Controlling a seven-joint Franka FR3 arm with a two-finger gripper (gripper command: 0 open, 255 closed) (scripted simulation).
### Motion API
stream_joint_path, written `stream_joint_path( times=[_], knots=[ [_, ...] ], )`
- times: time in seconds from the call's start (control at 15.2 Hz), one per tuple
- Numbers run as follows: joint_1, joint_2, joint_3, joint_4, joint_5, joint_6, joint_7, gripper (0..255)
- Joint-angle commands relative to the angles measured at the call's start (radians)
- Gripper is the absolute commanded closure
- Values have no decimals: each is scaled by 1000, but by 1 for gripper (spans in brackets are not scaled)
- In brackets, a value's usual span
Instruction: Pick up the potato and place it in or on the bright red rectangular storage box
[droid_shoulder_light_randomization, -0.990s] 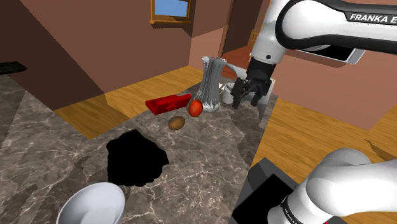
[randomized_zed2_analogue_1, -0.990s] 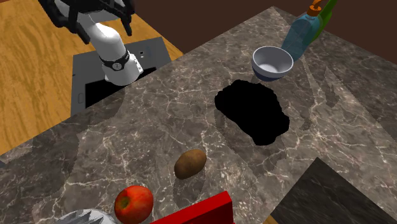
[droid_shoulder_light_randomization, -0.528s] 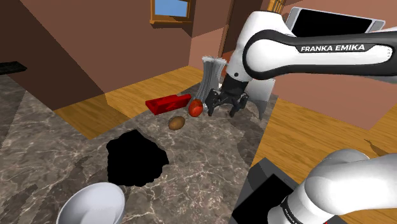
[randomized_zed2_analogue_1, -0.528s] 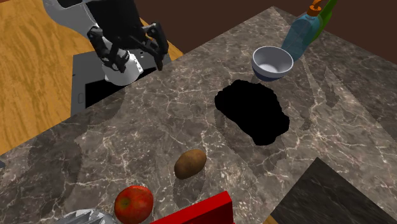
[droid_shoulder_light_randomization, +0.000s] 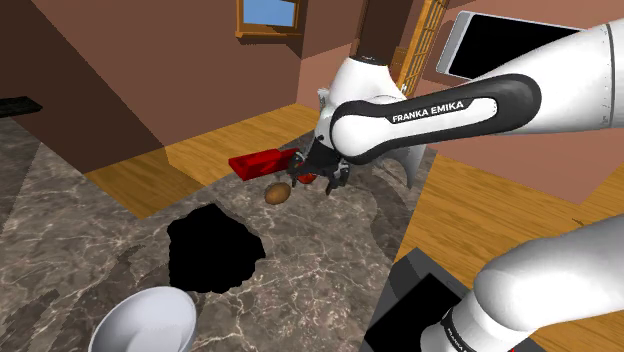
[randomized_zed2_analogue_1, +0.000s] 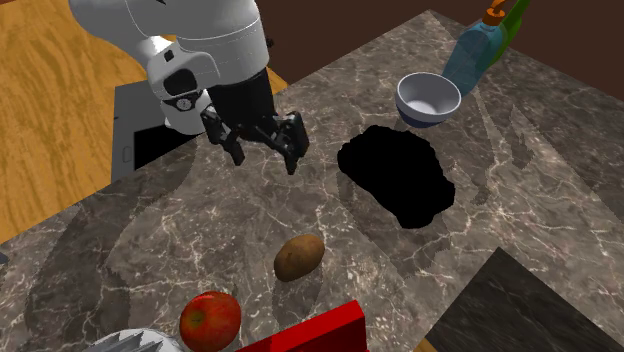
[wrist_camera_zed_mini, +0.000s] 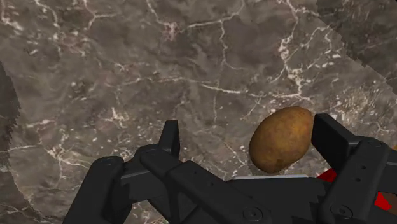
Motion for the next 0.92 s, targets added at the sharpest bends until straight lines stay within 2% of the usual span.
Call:
stream_joint_path(
  times=[0.0, 0.13, 0.26, 0.46, 0.53, 0.86],
  knots=[
    [-43, 68, 50, 21, -40, 74, 105, 0],
    [-98, 151, 109, 51, -112, 146, 227, 0],
    [-156, 241, 164, 89, -219, 206, 372, 0],
    [-228, 393, 222, 162, -457, 264, 639, 0],
    [-232, 446, 221, 192, -548, 271, 735, 0],
    [-205, 529, 182, 215, -673, 301, 833, 0]
  ],
)
